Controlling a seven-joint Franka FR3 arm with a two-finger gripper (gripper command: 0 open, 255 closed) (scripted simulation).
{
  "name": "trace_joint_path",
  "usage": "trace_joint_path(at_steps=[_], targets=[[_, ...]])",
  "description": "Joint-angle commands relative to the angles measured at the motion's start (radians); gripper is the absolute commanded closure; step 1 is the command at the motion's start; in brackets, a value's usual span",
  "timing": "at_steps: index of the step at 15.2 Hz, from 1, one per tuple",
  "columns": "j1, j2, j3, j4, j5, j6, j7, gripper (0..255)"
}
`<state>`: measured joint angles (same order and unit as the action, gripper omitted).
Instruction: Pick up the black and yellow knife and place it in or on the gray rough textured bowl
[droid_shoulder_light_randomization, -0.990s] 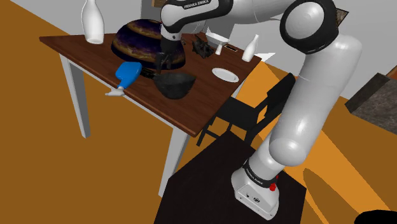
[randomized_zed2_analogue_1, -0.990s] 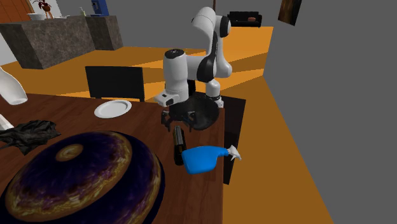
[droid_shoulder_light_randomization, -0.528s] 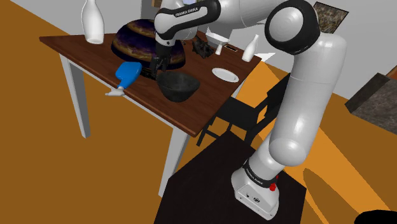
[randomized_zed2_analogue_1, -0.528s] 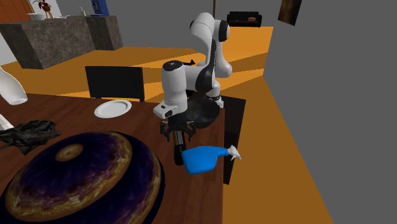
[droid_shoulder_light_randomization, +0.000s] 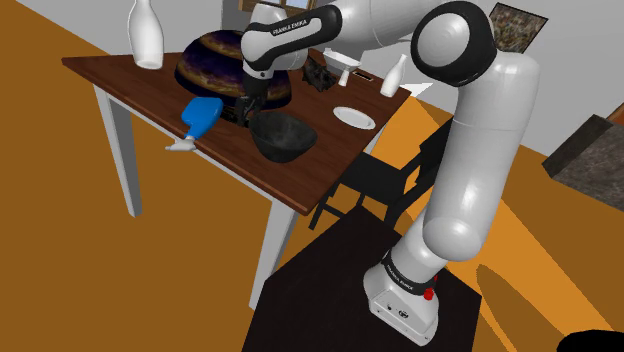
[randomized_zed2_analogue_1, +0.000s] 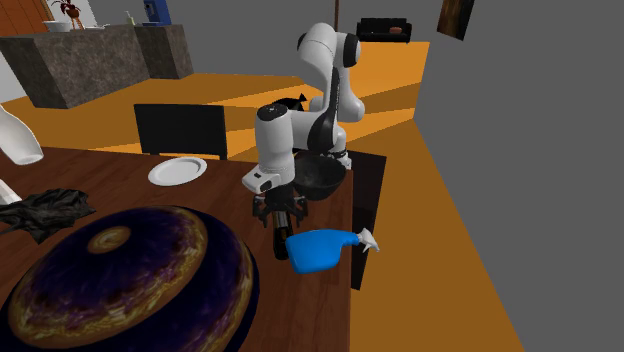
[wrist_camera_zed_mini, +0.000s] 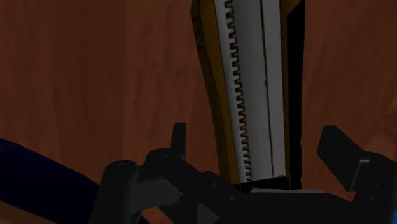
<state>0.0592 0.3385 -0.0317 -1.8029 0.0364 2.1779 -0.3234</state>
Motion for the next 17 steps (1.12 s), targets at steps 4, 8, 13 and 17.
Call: trace_joint_path(at_steps=[4,8,13,17], targets=[[0.000,0.000,0.000,0.000,0.000,0.000,0.000,255],[0.000,0.000,0.000,0.000,0.000,0.000,0.000,255],[0.000,-0.006,0.000,0.005,0.000,-0.011,0.000,255],[0.000,-0.027,-0.001,0.031,-0.002,-0.058,0.002,255]])
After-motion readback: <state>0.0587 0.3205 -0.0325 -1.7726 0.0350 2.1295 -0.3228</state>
